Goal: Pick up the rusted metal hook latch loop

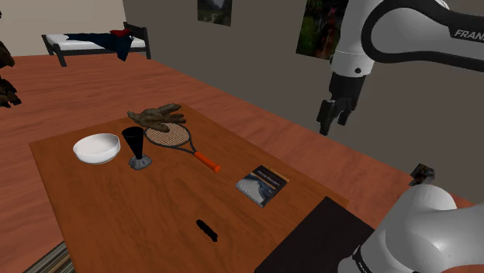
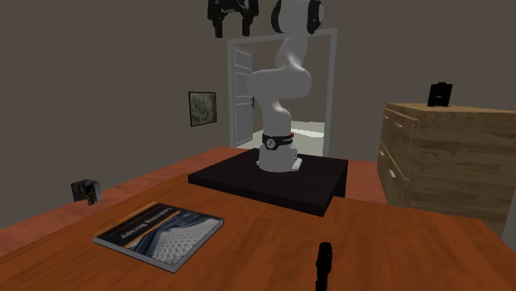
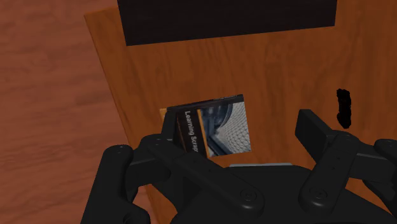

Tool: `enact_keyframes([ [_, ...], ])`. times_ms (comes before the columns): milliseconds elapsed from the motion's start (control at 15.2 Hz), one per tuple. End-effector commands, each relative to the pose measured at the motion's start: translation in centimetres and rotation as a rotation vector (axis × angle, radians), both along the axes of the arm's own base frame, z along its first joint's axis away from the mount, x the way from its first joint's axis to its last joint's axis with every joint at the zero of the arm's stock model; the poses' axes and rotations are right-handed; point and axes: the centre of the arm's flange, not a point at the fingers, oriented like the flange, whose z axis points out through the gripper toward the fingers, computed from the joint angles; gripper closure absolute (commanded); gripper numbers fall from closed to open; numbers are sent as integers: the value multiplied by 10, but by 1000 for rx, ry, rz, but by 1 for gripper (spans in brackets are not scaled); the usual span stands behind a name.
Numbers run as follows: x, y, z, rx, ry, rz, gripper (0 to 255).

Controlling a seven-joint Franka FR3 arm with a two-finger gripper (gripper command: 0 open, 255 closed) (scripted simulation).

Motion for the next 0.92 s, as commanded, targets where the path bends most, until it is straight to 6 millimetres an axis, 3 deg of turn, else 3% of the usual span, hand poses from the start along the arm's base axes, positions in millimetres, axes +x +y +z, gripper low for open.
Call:
enact_keyframes([
  [0,0,0,0,0,0,0,0],
  [858,52,102,-129,-17,-21,-6,0],
])
